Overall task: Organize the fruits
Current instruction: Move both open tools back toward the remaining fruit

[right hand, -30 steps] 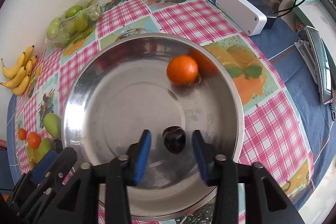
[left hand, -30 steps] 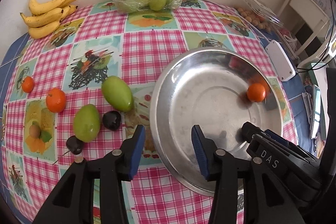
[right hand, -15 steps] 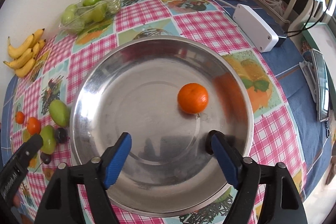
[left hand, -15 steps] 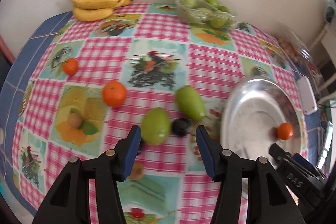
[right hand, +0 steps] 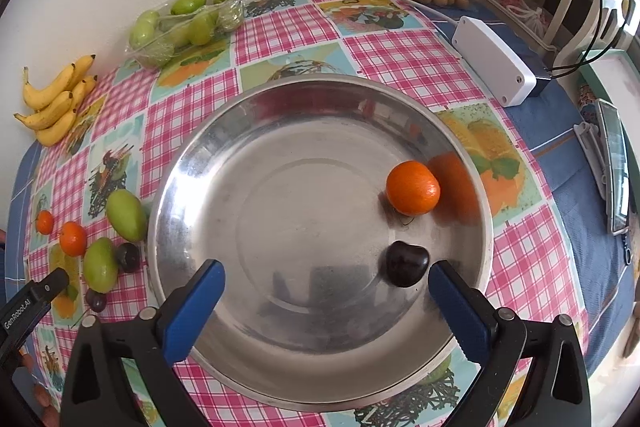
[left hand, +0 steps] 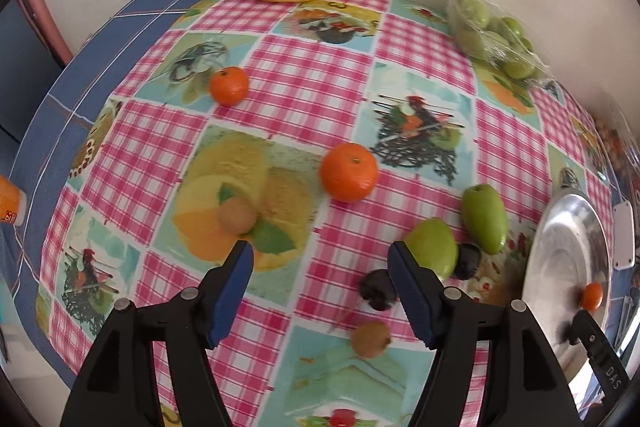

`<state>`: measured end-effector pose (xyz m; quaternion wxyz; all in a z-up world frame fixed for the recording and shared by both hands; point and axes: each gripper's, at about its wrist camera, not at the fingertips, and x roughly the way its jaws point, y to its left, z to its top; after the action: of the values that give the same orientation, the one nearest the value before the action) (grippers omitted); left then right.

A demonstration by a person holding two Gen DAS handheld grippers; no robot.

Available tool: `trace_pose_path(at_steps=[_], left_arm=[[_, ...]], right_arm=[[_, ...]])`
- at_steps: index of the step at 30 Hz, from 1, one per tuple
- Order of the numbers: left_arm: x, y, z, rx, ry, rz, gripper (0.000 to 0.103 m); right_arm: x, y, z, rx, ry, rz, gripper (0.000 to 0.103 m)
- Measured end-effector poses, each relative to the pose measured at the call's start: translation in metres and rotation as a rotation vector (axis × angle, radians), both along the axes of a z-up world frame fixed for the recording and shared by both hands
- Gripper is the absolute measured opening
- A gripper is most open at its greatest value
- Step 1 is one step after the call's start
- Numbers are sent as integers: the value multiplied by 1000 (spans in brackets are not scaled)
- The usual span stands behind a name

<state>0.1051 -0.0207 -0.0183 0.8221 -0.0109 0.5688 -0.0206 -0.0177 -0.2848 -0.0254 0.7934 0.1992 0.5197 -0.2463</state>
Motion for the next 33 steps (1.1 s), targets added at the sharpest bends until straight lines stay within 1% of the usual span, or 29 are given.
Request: trace_pose_path(at_steps=[7, 12, 16, 23, 27, 30, 33], left_arm=[[5, 23, -4, 32, 13, 44, 71], [6, 34, -6, 31, 23, 57, 71], [8, 43, -9, 11, 40, 77, 71], [13, 61, -11, -13, 58, 114, 71], [16, 73, -9, -31, 63, 132, 71], [17, 85, -10, -67, 72, 154, 71], [19, 97, -11, -69, 79, 178, 71]], right_arm=[[0, 4, 1, 17, -13, 3, 103], [0, 8, 2, 20, -20, 8, 103], [0, 11, 3, 34, -32, 14, 103], [9, 28, 11, 16, -59, 49, 103], [18, 46, 16, 32, -93, 90, 103], [25, 61, 19, 41, -107, 121, 103], [33, 78, 18, 52, -109, 151, 103]])
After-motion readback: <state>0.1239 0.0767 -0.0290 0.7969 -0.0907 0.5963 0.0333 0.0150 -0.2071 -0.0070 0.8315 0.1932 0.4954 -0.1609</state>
